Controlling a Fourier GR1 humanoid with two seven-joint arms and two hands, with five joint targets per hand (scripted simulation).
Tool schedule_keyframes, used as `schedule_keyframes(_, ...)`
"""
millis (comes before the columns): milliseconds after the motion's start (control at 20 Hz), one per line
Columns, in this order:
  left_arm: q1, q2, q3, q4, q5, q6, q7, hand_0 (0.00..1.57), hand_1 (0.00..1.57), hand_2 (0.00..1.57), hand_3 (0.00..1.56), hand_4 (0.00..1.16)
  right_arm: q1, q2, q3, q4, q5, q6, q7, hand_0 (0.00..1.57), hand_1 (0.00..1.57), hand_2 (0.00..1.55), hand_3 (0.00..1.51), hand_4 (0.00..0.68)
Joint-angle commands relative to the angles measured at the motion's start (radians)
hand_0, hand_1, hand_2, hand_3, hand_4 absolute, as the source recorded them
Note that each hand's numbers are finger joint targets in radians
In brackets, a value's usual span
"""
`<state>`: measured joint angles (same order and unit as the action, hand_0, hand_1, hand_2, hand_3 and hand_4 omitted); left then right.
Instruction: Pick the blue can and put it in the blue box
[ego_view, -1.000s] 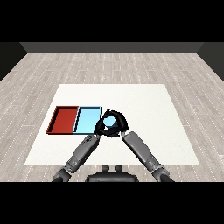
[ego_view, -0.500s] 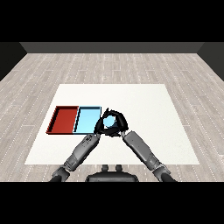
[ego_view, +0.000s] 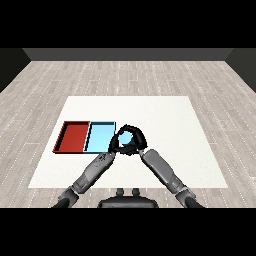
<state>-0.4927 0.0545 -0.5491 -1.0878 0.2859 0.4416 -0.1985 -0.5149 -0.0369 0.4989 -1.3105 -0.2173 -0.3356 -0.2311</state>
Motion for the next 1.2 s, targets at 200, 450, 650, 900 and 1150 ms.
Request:
schedule_keyframes(200,-0.062,-0.051,-0.01,0.036,0.063,0.061,0.005,0.7,0.7,0.74,0.34,0.65,-0.001,0.035,0.029,-0.055,-0.017,-0.02,0.038,1.47,1.47,1.45,1.4,0.584)
schedule_keyframes(450,-0.003,-0.052,0.022,-0.018,0.108,0.07,-0.119,1.57,1.57,1.56,1.43,0.64,0.045,0.035,-0.006,-0.064,-0.078,0.022,0.033,1.44,1.44,1.43,1.39,0.52)
schedule_keyframes(650,-0.014,-0.053,0.023,0.006,0.099,0.126,-0.214,1.57,1.57,1.55,1.47,1.04,-0.012,0.035,-0.025,0.005,-0.038,0.004,0.051,0.0,0.0,0.0,0.0,0.0)
schedule_keyframes(900,0.029,-0.053,0.075,0.027,0.078,0.068,-0.262,1.57,1.57,1.55,1.47,1.04,0.047,0.036,-0.039,-0.062,0.02,0.034,0.091,0.0,0.0,0.0,0.0,0.0)
schedule_keyframes(1150,-0.048,-0.054,0.017,0.048,0.118,0.143,-0.283,1.57,1.57,1.56,1.45,1.13,0.001,0.036,-0.013,-0.058,0.023,-0.066,0.09,0.0,0.0,0.0,0.0,0.0)
